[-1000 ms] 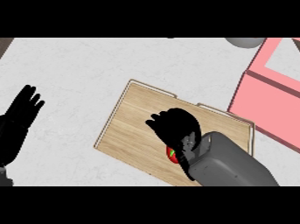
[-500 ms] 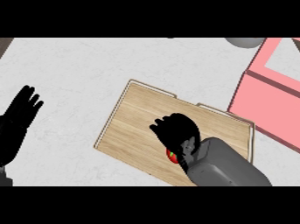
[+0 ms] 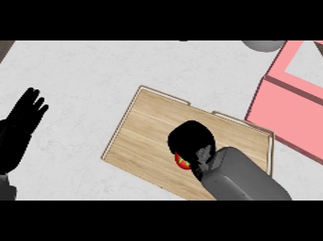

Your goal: Pick the tomato from the tray and place it in the cardboard box

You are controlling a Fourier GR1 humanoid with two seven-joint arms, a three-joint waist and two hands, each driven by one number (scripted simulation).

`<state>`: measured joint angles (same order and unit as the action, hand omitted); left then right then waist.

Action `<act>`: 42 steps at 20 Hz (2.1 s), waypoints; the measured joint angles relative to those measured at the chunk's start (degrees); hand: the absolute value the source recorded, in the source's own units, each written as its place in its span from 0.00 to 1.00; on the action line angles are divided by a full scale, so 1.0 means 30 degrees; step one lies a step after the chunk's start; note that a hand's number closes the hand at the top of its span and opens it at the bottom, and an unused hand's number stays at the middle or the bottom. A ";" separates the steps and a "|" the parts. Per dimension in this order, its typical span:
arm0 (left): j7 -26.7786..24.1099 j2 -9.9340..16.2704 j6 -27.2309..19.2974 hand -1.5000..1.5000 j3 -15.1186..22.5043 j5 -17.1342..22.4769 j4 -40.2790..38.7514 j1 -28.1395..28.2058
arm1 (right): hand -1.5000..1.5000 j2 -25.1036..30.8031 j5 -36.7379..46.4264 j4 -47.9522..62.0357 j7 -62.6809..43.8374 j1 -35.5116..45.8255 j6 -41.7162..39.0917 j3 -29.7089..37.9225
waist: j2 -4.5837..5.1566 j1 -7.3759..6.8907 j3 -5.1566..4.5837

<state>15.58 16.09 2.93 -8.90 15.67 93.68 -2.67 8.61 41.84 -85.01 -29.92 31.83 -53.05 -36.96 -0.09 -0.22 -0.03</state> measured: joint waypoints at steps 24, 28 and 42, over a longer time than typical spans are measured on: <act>0.0232 -0.0579 0.0375 0.50 -0.0443 -0.0490 0.0778 0.0771 | 1.00 0.5840 0.5967 -0.9229 0.4534 -1.0583 1.0747 0.0251 | -0.0058 0.0248 0.0000; 0.0248 -0.0561 0.0381 0.50 -0.0657 -0.0454 0.0512 0.0500 | 1.00 0.6833 0.6245 -1.2508 0.4840 -1.2066 1.1386 0.0580 | -0.0044 0.0312 0.0006; 0.0201 -0.0707 0.0430 0.50 -0.0699 -0.0615 0.0686 0.0731 | 1.00 0.5246 0.6658 -1.7052 0.2222 -1.0862 1.1478 0.4200 | -0.0079 0.0413 -0.0017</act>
<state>16.19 13.97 4.22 -11.00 13.83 95.74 -0.47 24.35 61.82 -136.17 -23.26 -0.75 -18.62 -24.36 -0.32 1.02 -0.08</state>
